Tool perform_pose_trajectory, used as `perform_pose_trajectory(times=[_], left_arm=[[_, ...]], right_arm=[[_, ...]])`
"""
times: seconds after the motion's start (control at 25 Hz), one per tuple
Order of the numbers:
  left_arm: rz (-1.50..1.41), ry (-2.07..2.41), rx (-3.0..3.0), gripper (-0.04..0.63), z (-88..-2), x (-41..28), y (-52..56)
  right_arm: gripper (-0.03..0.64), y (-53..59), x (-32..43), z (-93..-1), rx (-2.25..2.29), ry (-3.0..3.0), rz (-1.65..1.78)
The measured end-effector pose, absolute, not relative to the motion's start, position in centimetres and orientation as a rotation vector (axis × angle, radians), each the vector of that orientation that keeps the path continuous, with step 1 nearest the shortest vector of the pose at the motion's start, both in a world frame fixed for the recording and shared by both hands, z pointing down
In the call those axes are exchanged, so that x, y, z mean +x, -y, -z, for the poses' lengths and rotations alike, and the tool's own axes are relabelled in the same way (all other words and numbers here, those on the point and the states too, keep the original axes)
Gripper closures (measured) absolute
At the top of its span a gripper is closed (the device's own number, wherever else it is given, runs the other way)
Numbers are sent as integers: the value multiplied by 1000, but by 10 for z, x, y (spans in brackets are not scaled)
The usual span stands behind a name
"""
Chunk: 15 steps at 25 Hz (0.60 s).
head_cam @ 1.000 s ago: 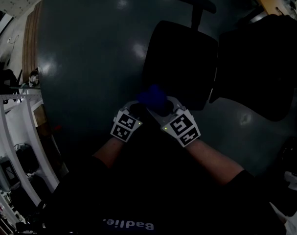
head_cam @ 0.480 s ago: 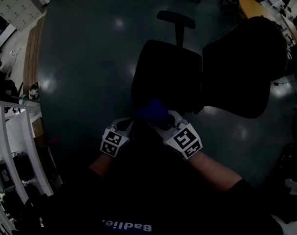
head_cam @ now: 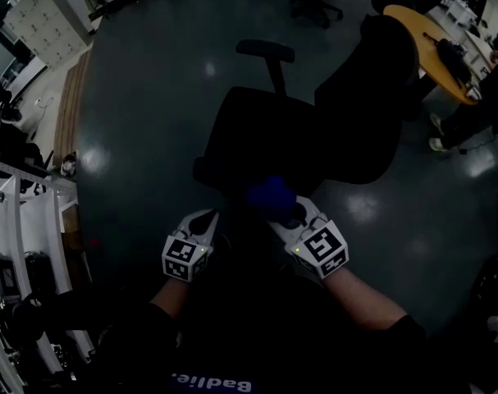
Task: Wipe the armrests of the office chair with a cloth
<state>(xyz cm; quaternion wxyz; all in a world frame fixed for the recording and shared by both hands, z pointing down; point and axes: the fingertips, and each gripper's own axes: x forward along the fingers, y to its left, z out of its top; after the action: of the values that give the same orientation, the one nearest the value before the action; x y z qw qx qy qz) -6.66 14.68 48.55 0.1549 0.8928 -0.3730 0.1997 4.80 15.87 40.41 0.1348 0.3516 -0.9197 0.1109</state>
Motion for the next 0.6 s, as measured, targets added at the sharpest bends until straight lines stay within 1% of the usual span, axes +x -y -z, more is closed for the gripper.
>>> perform_pose_trajectory(times=[0.12, 0.36, 0.48, 0.6], left_arm=[[-569, 1082, 2565, 577, -474, -38, -174], [-526, 1083, 2603, 577, -430, -1, -213], [-508, 1059, 2631, 577, -416, 11, -226], [-472, 1029, 2671, 577, -406, 15, -233]], right_arm=[[482, -179, 82, -402, 1047, 2680, -328], [482, -209, 126, -402, 1107, 2693, -395], [482, -219, 139, -403, 1143, 2695, -429], [482, -227, 135, -398, 1155, 2698, -406]])
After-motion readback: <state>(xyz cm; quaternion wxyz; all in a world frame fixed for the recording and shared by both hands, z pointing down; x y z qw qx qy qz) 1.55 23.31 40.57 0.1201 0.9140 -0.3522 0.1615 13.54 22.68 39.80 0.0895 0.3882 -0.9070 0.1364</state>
